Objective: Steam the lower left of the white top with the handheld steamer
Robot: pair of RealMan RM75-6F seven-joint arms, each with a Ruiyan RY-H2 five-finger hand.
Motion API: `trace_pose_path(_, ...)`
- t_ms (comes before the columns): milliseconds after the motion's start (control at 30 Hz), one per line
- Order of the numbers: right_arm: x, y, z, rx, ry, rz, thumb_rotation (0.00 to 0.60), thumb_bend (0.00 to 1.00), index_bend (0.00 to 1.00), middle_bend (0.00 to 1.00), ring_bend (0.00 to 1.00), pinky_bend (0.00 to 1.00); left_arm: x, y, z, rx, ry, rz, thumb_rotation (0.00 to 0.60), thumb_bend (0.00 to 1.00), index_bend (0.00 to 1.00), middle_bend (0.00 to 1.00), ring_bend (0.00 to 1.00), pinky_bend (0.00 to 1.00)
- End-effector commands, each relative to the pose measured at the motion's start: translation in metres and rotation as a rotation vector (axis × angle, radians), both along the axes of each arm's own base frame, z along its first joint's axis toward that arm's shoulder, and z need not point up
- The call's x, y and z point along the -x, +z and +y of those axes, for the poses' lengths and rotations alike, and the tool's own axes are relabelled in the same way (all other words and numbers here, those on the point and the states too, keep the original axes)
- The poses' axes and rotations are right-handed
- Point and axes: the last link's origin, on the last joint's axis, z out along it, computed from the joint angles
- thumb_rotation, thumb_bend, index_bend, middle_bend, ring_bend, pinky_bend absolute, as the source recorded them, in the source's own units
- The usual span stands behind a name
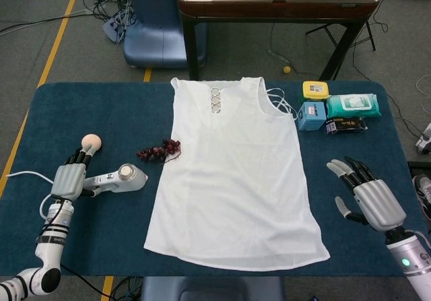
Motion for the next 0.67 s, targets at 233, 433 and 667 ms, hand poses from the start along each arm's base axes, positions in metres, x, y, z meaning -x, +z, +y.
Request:
trace_pose_path(233,0.021,0.000,0.003,0.028,-0.078,0.040,0.600,0.49,0.03,0.14,0.03,0.08,0.001,0.039,-0.037,-0.121,-0.011,0.037,0.600,0.00,0.00,0.08,0.06,0.16)
trace_pose_path(433,0.029,0.004,0.011,0.055,-0.107,0.044,0.600,0.49,0.03,0.15,0.03,0.08,0.005,0.058,-0.073,-0.167,-0.002,0.054,0.600,0.00,0.03,0.09,0.06,0.16)
trace_pose_path(667,0.030,0.004,0.017,0.063,-0.113,0.056,0.600,0.49,0.03,0.15,0.03,0.08,0.005,0.075,-0.112,-0.204,0.028,0.077,0.600,0.00,0.07,0.10,0.07,0.15)
